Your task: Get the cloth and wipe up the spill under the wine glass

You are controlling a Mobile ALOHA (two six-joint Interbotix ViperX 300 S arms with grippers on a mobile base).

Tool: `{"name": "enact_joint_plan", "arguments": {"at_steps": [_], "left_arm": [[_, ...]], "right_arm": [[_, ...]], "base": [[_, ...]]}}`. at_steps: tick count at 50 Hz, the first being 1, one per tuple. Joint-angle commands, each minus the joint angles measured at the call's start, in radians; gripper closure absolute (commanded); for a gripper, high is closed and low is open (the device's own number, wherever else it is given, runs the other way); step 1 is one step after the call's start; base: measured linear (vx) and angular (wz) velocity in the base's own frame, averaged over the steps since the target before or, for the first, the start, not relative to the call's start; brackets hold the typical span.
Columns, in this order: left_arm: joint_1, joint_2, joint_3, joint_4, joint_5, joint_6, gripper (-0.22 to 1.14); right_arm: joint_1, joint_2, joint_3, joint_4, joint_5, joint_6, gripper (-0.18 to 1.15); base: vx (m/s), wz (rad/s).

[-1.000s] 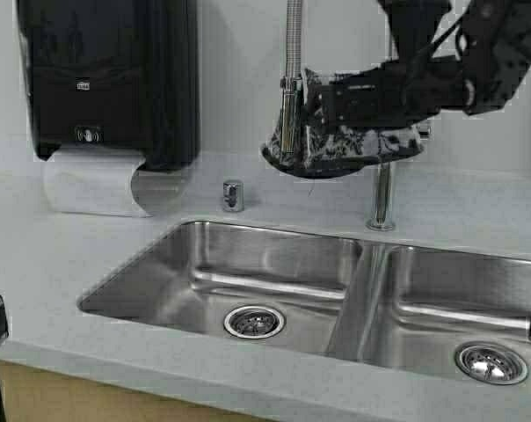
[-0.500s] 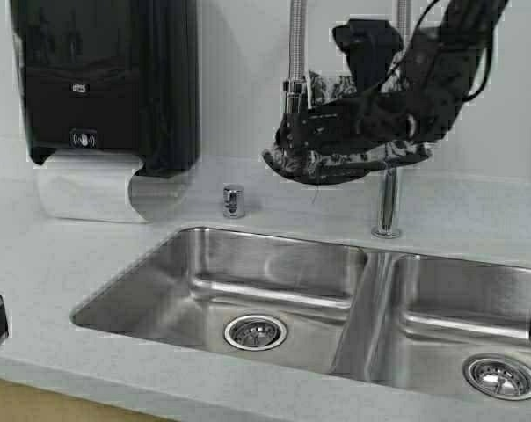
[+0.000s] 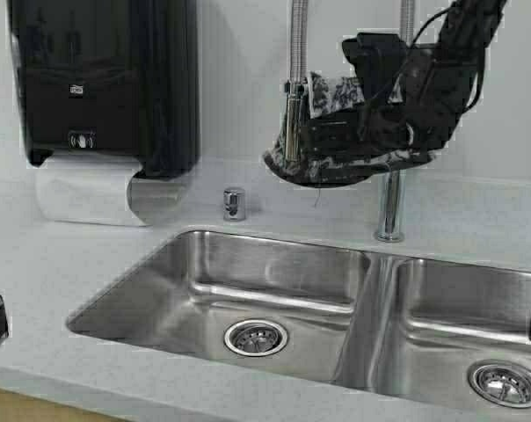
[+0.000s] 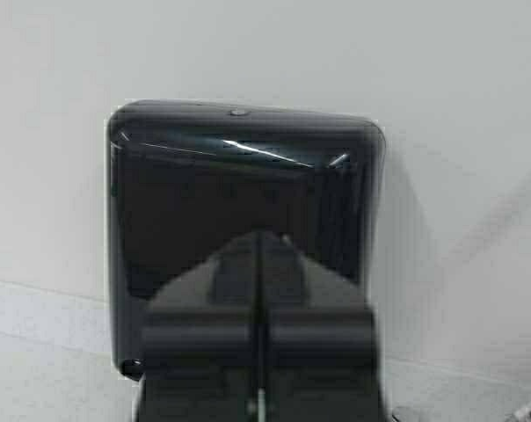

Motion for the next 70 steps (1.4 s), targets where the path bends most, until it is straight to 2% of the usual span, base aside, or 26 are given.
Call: {"name": "enact_joint_plan", "arguments": {"at_steps": [1,6,10,12,22,34,42,49,60,70], "left_arm": [[0.002,0.003,-0.009,-0.002,-0.005,0.002,0.89],[0.002,0.002,-0.008,-0.002,-0.003,0.002,0.89],[0.002,0.0,-0.006,0.0,-0.003,0.002,0.89],[0.002,-0.002,-0.006,-0.002,-0.003,0.002,0.89],[0.002,-0.002,-0.003,-0.002,-0.003,0.0,0.89],[0.002,-0.002,0.002,-0.002,-0.003,0.0,0.89],[0.002,-0.002,0.003,-0.002,0.003,-0.002,0.89],[0.002,-0.002,0.005,-0.003,0.005,-0.002,0.89],[0.002,-0.002,0.008,-0.003,0.005,-0.002,0.89],[0.002,-0.002,0.008,-0.005,0.012,-0.002,0.89]], "right_arm": [[0.002,-0.011,-0.023,0.002,-0.011,-0.002,0.48],[0.002,-0.011,-0.018,0.003,-0.011,-0.003,0.74],[0.002,-0.012,-0.017,0.002,-0.011,-0.002,0.91],[0.002,-0.02,-0.011,0.003,-0.012,-0.003,0.94],[0.002,-0.118,0.035,0.005,-0.029,-0.018,0.92],[0.002,-0.422,0.08,0.002,0.017,-0.081,0.91],[0.003,-0.607,0.012,0.0,0.178,-0.086,0.91],[0.003,-0.699,-0.064,-0.009,0.29,-0.092,0.91],[0.003,-0.758,-0.183,-0.021,0.373,-0.1,0.91],[0.032,-0.813,-0.207,-0.025,0.405,-0.1,0.91]], "base": [[0.02,0.0],[0.02,0.01],[0.01,0.0],[0.0,0.0],[0.0,0.0],[0.0,0.0],[-0.01,-0.01],[-0.02,0.0],[-0.04,0.0],[-0.07,-0.01]]}}
